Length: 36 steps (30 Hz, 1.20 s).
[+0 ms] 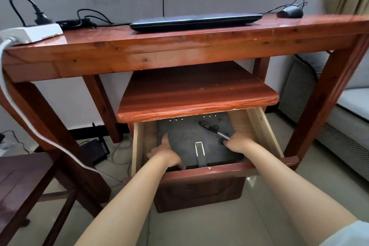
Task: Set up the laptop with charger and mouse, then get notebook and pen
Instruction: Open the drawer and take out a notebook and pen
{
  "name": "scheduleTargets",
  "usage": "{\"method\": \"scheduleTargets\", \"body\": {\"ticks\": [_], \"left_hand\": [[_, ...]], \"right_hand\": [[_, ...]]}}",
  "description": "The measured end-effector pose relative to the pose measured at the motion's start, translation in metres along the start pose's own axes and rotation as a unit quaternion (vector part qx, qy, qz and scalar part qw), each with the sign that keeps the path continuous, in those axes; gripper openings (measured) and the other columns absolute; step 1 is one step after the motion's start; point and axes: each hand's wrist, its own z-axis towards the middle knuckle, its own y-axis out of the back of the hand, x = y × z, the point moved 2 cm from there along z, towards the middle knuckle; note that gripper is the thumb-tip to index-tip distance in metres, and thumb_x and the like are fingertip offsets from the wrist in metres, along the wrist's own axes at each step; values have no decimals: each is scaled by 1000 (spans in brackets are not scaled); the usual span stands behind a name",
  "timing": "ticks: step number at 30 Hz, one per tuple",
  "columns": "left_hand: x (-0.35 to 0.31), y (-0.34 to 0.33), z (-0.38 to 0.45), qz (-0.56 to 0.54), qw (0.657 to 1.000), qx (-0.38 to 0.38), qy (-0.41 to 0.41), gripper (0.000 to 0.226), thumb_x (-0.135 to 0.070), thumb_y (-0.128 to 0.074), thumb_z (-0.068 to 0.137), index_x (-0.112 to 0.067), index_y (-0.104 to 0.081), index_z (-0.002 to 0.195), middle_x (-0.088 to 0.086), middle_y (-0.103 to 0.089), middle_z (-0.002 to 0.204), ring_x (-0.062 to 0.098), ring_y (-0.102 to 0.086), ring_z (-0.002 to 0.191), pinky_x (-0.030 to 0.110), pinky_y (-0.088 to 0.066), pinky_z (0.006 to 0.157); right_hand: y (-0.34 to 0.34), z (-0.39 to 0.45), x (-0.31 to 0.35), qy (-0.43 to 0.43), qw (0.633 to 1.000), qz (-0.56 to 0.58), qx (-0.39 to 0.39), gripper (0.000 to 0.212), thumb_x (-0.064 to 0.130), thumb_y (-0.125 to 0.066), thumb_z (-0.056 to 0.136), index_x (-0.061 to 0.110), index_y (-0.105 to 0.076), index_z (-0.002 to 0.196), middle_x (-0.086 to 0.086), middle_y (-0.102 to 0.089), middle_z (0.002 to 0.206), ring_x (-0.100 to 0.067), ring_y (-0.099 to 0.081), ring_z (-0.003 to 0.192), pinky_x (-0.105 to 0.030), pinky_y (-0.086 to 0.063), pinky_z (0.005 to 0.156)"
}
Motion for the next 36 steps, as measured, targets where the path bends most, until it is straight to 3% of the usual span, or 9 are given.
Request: {"method": "scheduleTargets", "body": {"ticks": [8, 12, 15, 17, 19, 22, 25, 29, 36], "left_hand": [[-10, 22, -39, 107, 986, -106, -69, 83, -37, -73, 72, -28, -23, 138, 18, -8, 148, 43, -25, 131, 49, -34, 107], [-32, 16, -58, 270, 906, -247, -213, 49, -24, -64, 81, -22, -44, 125, 12, -29, 147, 37, -20, 136, 52, -24, 111], [-36, 8, -71, 315, 820, -254, -405, 46, -11, -62, 81, -16, -48, 125, 7, -60, 123, 24, -58, 109, 33, -50, 85], [-37, 10, -79, 317, 788, -272, -453, 39, -9, -80, 60, -14, -66, 96, 5, -74, 77, 21, -69, 65, 23, -53, 49], [-40, 12, -86, 322, 803, -262, -428, 30, -12, -80, 60, -14, -63, 85, 1, -70, 60, 20, -64, 49, 21, -41, 37], [-40, 12, -96, 289, 819, -279, -411, 20, -27, -54, 89, -15, -49, 105, 3, -70, 86, 23, -66, 71, 27, -42, 52], [-38, 22, -110, 280, 810, -330, -396, 23, -26, -59, 86, -14, -54, 105, 4, -71, 82, 23, -66, 66, 25, -44, 50], [-52, 44, -140, 322, 744, -416, -412, 29, -5, -83, 43, -14, -64, 63, -1, -57, 37, 17, -53, 30, 14, -35, 32], [-70, 72, -175, 335, 705, -478, -404, 21, -9, -77, 49, -18, -64, 63, -2, -59, 39, 16, -55, 32, 14, -37, 34]], "right_hand": [[39, -32, 10, -6, 991, 132, -6, 20, 25, -53, 91, 6, -48, 95, -3, -42, 66, -15, -45, 56, -20, -41, 34], [45, -52, 5, 1, 979, 200, 47, 14, 18, -55, 90, 6, -50, 95, -7, -50, 69, -15, -51, 51, -11, -40, 29], [47, -64, -4, 1, 978, 203, 50, 12, 17, -54, 90, 5, -51, 94, -7, -51, 68, -15, -53, 48, -16, -47, 32], [50, -72, -11, -4, 977, 208, 43, 13, 18, -51, 92, 6, -53, 93, -5, -51, 67, -15, -58, 50, -20, -55, 43], [54, -82, -16, 24, 987, 158, -23, 17, 23, -46, 94, 9, -52, 86, -4, -52, 64, -17, -59, 52, -23, -55, 50], [57, -97, -14, 160, 954, 105, -231, 36, 23, -41, 95, 20, -39, 59, 0, -47, 58, -20, -51, 53, -34, -46, 50], [59, -105, -11, 218, 905, 160, -329, 44, 21, -39, 96, 28, -28, 55, 7, -38, 51, -8, -38, 45, -15, -31, 39], [69, -101, -9, 136, 864, 438, -208, 37, 16, -38, 94, 20, -38, 57, -1, -36, 51, -7, -38, 30, -12, -31, 26], [115, -119, 8, 108, 860, 485, -115, 27, 8, -37, 87, 12, -40, 61, 0, -38, 31, -16, -37, 29, -18, -34, 35]]}}
